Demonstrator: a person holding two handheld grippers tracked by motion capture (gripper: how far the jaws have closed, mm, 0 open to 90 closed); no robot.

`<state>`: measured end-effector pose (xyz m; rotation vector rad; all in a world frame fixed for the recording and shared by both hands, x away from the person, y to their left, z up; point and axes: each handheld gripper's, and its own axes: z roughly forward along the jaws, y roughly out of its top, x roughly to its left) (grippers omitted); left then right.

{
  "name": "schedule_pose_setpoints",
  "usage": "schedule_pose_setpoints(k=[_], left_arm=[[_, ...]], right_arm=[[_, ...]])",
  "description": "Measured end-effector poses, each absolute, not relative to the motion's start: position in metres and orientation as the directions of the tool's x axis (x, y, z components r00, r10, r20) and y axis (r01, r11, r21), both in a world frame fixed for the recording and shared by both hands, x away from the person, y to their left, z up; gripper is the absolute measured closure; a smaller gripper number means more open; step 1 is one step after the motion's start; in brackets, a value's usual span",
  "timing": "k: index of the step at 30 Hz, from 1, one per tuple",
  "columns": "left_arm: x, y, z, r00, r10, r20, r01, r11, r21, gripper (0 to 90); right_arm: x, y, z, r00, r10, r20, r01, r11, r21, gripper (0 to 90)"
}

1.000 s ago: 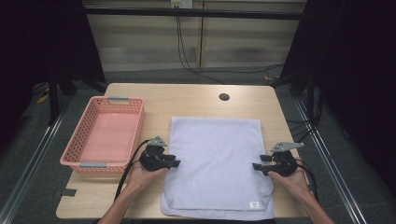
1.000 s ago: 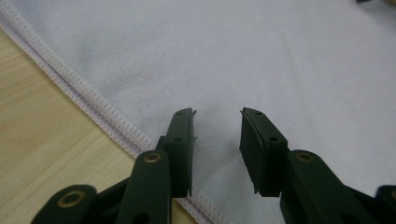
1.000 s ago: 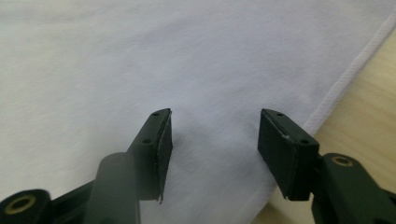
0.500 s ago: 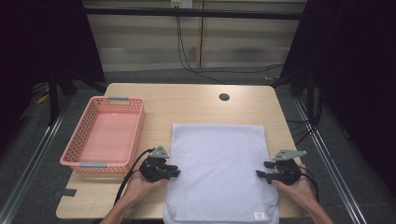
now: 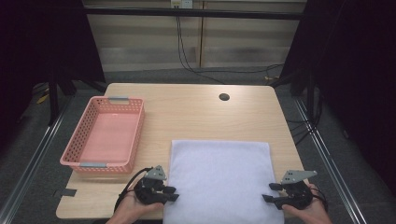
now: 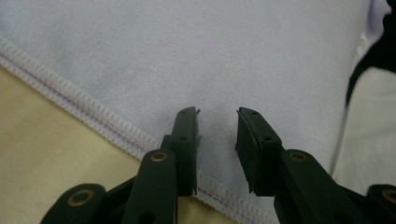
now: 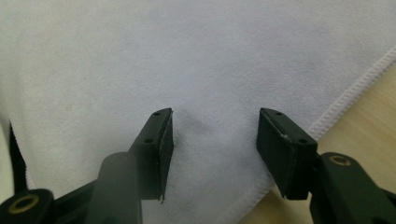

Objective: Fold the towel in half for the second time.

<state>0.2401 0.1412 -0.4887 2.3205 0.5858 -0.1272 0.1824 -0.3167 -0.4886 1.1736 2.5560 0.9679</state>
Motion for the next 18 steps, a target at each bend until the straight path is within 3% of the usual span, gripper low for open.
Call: schedule_pose_setpoints(k=[7,10,13,18], left_arm=[[0.282,0.143,-0.48,0.835,0.5,-0.231,0.496,-0.498,0.711,65.5],[0.302,0.142,-0.474,0.8,0.55,-0.24,0.518,-0.432,0.738,63.4],[0.322,0.135,-0.472,0.791,0.59,-0.164,0.48,-0.432,0.764,64.9],[0.357,0.128,-0.48,0.766,0.608,-0.209,0.521,-0.397,0.756,63.4]], right_arm=[[0.215,-0.329,-0.477,-0.599,0.796,0.08,0.582,0.365,0.727,49.5],[0.253,-0.332,-0.474,-0.583,0.811,0.057,0.57,0.357,0.74,48.9],[0.286,-0.335,-0.474,-0.572,0.817,0.068,0.567,0.334,0.753,49.0],[0.324,-0.34,-0.478,-0.543,0.838,0.041,0.569,0.331,0.753,48.4]])
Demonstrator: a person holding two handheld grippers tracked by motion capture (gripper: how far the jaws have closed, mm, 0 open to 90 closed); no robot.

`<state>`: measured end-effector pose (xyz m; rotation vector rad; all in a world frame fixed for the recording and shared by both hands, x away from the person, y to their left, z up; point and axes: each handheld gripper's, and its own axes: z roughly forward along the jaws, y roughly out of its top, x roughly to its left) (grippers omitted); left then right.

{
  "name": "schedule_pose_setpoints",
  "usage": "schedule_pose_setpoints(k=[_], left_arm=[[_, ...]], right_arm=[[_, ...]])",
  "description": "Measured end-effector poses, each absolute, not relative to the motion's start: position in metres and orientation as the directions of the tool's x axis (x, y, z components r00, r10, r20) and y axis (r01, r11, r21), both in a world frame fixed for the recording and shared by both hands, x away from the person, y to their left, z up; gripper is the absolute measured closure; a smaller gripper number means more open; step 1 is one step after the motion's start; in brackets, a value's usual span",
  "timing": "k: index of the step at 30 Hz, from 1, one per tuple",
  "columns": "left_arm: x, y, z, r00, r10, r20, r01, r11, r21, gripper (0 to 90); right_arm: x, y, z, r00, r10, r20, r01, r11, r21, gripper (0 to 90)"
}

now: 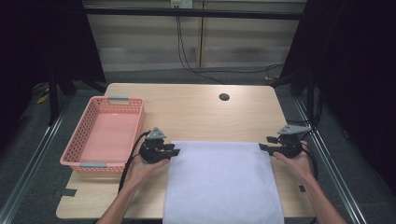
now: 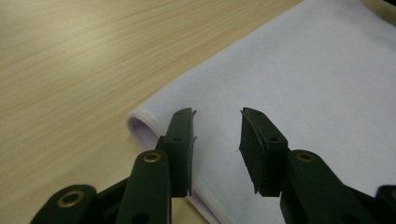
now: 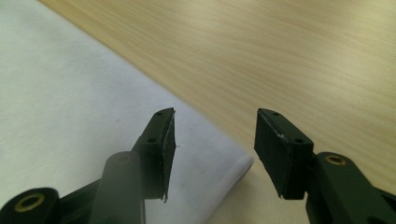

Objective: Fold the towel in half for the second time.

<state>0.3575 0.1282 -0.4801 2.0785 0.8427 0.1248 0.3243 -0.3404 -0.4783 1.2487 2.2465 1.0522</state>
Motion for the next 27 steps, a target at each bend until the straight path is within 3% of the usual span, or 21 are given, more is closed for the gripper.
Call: schedule_pose_setpoints(k=[9,17,22,26,27], left_arm=[[0.382,0.132,-0.492,0.727,0.656,-0.201,0.56,-0.398,0.726,48.7],[0.39,0.132,-0.501,0.741,0.637,-0.213,0.565,-0.419,0.711,41.9],[0.393,0.127,-0.505,0.756,0.622,-0.204,0.549,-0.432,0.715,52.0],[0.391,0.126,-0.504,0.778,0.583,-0.233,0.543,-0.437,0.717,80.9],[0.392,0.127,-0.502,0.771,0.585,-0.251,0.551,-0.418,0.722,82.0]], right_arm=[[0.348,-0.339,-0.503,-0.545,0.837,0.057,0.623,0.358,0.696,44.7],[0.345,-0.335,-0.502,-0.566,0.822,0.067,0.624,0.373,0.687,55.6],[0.344,-0.336,-0.502,-0.573,0.813,0.102,0.636,0.363,0.681,66.2],[0.342,-0.338,-0.501,-0.574,0.806,0.144,0.651,0.343,0.677,78.8],[0.342,-0.338,-0.501,-0.567,0.81,0.149,0.657,0.337,0.674,80.3]])
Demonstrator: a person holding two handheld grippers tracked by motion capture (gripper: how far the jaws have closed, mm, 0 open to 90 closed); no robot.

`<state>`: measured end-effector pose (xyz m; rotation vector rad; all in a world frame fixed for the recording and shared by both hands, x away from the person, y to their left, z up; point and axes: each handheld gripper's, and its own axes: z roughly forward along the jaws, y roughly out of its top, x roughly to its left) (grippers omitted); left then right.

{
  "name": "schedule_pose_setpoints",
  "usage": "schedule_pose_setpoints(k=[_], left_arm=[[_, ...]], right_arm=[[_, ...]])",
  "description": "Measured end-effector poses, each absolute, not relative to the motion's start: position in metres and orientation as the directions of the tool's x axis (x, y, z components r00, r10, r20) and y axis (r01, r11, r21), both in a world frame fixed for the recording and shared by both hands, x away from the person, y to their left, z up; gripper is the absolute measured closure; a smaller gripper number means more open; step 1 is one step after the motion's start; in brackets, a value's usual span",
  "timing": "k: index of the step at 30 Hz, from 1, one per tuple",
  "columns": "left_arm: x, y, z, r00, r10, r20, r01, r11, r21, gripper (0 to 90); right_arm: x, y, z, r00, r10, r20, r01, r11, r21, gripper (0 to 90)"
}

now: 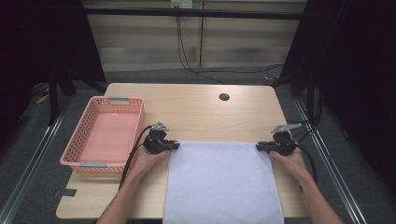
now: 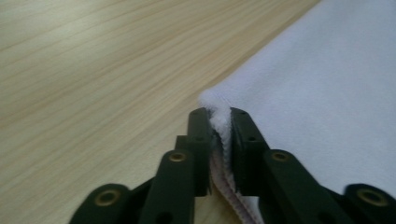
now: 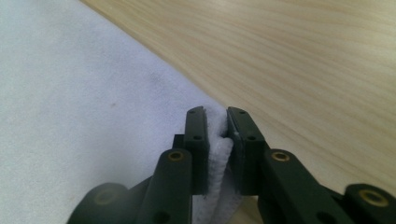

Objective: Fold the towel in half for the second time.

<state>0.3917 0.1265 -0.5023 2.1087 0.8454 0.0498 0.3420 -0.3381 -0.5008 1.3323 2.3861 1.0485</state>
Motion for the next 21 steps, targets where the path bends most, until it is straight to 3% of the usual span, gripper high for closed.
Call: schedule_pose_setpoints(k=[4,21], left_arm=[[0.392,0.134,-0.489,0.764,0.567,-0.308,0.559,-0.343,0.755,83.3],[0.422,0.129,-0.429,0.771,0.585,-0.252,0.483,-0.279,0.83,83.8]], right_arm=[[0.341,-0.346,-0.494,-0.553,0.819,0.155,0.646,0.304,0.7,82.4],[0.368,-0.36,-0.432,-0.522,0.842,0.137,0.526,0.19,0.829,82.8]])
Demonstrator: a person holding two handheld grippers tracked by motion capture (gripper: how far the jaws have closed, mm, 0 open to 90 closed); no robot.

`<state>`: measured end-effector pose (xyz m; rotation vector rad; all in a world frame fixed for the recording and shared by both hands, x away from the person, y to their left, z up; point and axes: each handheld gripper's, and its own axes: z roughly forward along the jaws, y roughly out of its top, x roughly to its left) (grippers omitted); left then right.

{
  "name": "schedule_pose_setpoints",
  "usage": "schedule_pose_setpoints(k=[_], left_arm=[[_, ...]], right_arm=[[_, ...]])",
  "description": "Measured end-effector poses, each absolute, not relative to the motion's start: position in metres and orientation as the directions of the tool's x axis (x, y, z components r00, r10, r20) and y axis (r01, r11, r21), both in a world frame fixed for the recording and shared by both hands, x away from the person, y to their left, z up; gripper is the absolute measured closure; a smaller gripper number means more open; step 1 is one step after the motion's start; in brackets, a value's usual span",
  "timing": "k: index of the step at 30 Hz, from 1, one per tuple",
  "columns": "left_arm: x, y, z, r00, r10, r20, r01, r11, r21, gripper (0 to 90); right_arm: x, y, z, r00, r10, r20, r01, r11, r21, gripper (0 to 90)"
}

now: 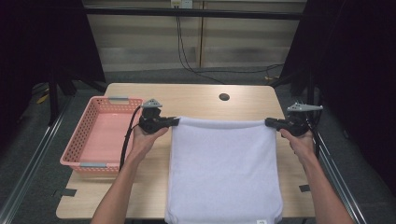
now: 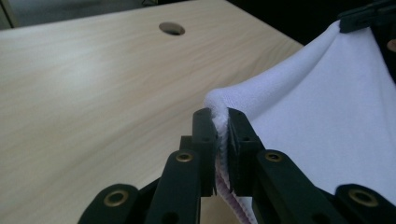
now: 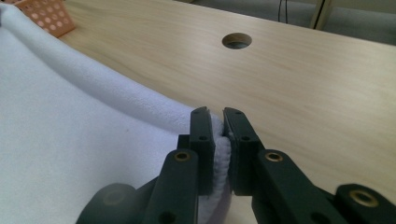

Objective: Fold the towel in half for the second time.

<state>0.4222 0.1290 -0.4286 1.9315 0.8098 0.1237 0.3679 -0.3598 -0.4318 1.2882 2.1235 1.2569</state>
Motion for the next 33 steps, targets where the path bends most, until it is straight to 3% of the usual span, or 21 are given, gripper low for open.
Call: schedule_pose_setpoints(k=[12,27,33], left_arm=[[0.437,0.128,-0.382,0.78,0.596,-0.192,0.396,-0.231,0.889,83.9],[0.349,0.149,-0.411,0.826,0.519,-0.22,0.361,-0.188,0.913,83.7],[0.314,0.156,-0.427,0.843,0.5,-0.199,0.363,-0.255,0.896,83.2]], right_arm=[[0.394,-0.362,-0.382,-0.517,0.848,0.116,0.444,0.149,0.884,83.4],[0.302,-0.364,-0.402,-0.63,0.767,0.124,0.396,0.179,0.901,82.6],[0.262,-0.36,-0.418,-0.652,0.747,0.13,0.428,0.221,0.876,81.7]])
